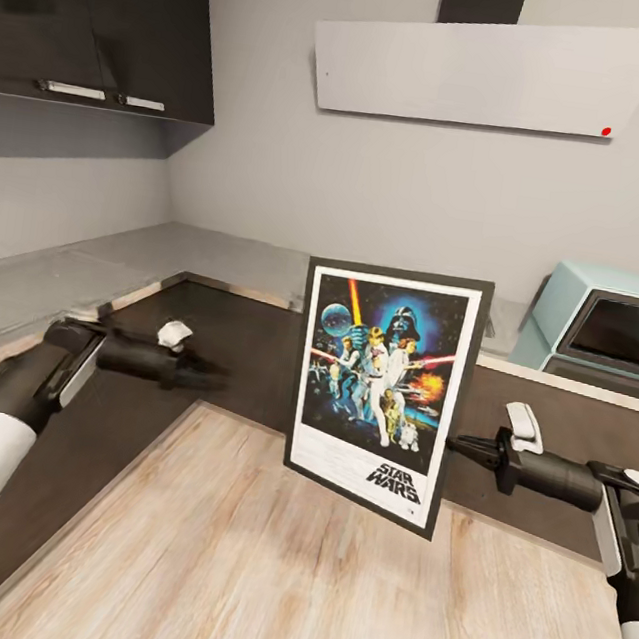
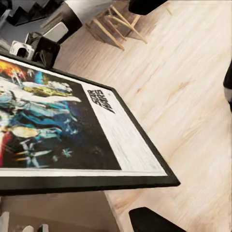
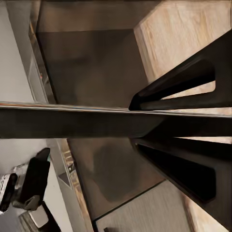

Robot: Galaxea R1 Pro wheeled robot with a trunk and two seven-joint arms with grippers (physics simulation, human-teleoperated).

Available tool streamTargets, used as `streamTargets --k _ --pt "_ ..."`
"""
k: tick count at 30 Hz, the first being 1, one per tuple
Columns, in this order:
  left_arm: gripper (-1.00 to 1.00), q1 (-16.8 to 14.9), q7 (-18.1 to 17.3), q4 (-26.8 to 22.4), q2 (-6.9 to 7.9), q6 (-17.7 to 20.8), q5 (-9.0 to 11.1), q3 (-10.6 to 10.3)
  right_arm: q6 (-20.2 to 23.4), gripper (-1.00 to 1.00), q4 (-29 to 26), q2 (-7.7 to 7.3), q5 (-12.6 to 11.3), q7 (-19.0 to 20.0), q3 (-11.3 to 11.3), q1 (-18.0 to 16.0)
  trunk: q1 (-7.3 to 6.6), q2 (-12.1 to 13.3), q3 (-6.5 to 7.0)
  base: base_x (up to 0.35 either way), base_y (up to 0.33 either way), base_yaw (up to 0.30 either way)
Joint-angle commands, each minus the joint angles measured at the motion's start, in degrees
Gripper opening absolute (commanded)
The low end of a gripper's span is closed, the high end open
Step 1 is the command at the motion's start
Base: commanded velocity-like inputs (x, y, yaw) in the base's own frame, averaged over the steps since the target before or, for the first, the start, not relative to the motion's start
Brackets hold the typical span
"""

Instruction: Pick up the poster from the kitchen countertop and hang it on one of the wall nails in the kitchen.

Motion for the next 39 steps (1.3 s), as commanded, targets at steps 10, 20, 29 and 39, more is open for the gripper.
streamTargets --k 10,20,29,39 --pt "1.00 4.6 7.0 24.7 -5.44 -19.8 0.5 -0.3 -2.5 -1.00 -0.3 -0.66 0.0 0.5 -5.3 2.1 0.00 0.0 -0.06 0.000 0.000 0.000" --pt "1.00 4.7 18.6 46.6 -8.57 -37.2 4.8 0.0 -4.4 -1.00 -0.3 -0.65 0.1 0.5 -6.5 5.1 0.00 0.0 -0.06 0.000 0.000 0.000" --pt "1.00 11.7 26.3 51.7 -10.45 -44.7 10.2 0.1 -4.9 -1.00 0.1 -0.59 0.1 0.5 -7.5 6.6 0.00 0.0 -0.06 0.000 0.000 0.000" --pt "1.00 22.5 35.3 51.9 -12.73 -49.6 20.3 0.2 -5.0 -1.00 0.4 -0.54 0.3 0.2 -7.5 6.9 0.00 0.0 -0.06 0.000 0.000 0.000"
